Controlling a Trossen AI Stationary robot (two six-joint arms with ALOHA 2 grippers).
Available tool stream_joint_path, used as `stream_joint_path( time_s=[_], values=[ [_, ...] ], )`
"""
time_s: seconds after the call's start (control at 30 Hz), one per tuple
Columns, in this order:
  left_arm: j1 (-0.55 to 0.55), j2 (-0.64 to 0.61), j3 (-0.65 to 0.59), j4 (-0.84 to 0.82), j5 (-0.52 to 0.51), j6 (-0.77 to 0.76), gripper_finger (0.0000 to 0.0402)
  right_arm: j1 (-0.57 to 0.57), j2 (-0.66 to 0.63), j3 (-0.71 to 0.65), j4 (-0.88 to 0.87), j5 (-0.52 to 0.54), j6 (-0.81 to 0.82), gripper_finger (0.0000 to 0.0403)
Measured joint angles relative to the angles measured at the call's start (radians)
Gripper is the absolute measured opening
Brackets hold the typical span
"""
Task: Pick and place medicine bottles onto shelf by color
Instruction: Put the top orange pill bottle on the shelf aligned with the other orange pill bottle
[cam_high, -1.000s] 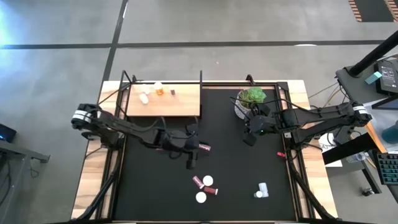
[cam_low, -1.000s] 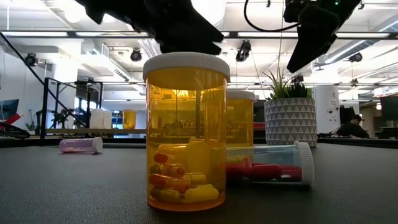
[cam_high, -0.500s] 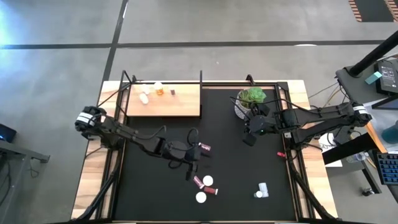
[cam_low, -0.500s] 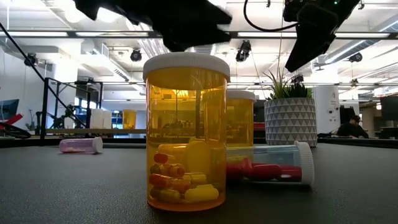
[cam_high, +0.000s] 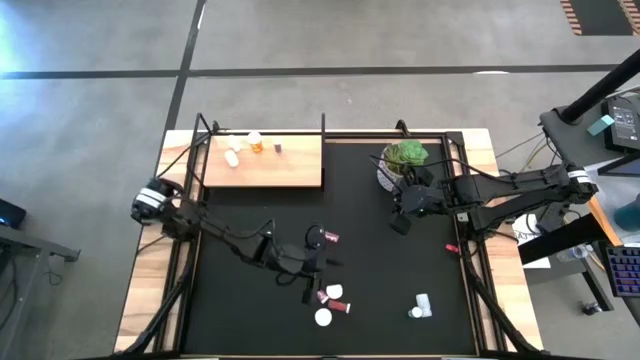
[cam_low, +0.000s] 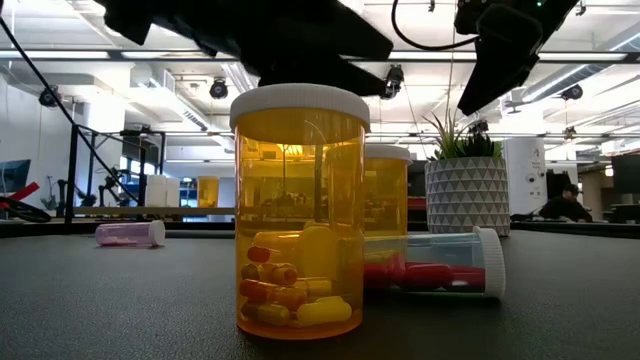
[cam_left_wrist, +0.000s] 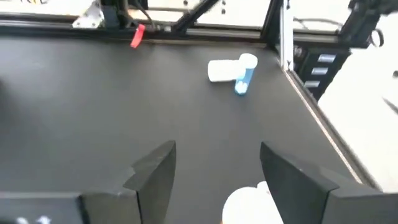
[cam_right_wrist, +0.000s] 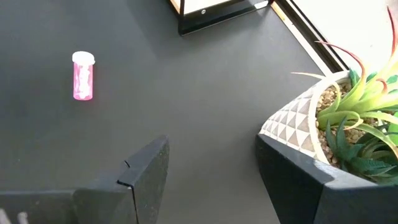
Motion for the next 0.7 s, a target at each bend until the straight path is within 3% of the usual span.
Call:
stream_joint_path(
  time_s=[0.5,0.7],
  values=[
    [-0.056,0.016,-0.002,-0.011,-0.049,-0.002,0.0232,0.000,0.000,0.000,0.001,0.000,0.000,0.0228],
    [-0.081,0.016,0.001,0.001,-0.088,-0.109,0.0232,0.000,0.000,0.000,0.001,0.000,0.000,0.0228]
  ],
)
